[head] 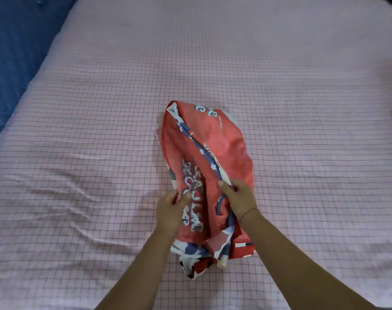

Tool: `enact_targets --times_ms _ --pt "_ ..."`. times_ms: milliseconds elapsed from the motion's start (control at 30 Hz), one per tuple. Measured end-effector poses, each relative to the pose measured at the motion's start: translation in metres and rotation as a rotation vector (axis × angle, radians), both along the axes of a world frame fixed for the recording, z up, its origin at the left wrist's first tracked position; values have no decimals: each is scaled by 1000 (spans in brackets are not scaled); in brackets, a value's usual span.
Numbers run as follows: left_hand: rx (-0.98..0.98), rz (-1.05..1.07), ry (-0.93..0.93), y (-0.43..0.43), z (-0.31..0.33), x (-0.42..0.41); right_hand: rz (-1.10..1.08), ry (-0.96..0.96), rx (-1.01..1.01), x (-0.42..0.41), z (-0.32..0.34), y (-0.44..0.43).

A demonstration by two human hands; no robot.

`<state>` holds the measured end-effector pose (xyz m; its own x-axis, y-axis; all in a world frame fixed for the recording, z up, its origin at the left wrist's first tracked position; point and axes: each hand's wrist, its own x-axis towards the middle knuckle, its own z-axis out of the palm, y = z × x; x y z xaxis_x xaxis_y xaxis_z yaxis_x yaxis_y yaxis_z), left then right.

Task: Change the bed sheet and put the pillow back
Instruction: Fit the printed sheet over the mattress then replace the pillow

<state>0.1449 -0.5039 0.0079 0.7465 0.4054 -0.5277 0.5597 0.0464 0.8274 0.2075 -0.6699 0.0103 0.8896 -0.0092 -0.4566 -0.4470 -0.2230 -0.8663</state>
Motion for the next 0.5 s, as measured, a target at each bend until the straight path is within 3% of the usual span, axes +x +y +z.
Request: enact_targets --times_ms 100,233,500 --pt "-39 -42 -128 -25 13 4 43 71 98 -3 -2 16" --pt "-98 32 -137 -41 17 6 108 109 60 -4 -5 25" --pt "-480 150 -87 -37 25 2 177 185 129 -4 4 32"
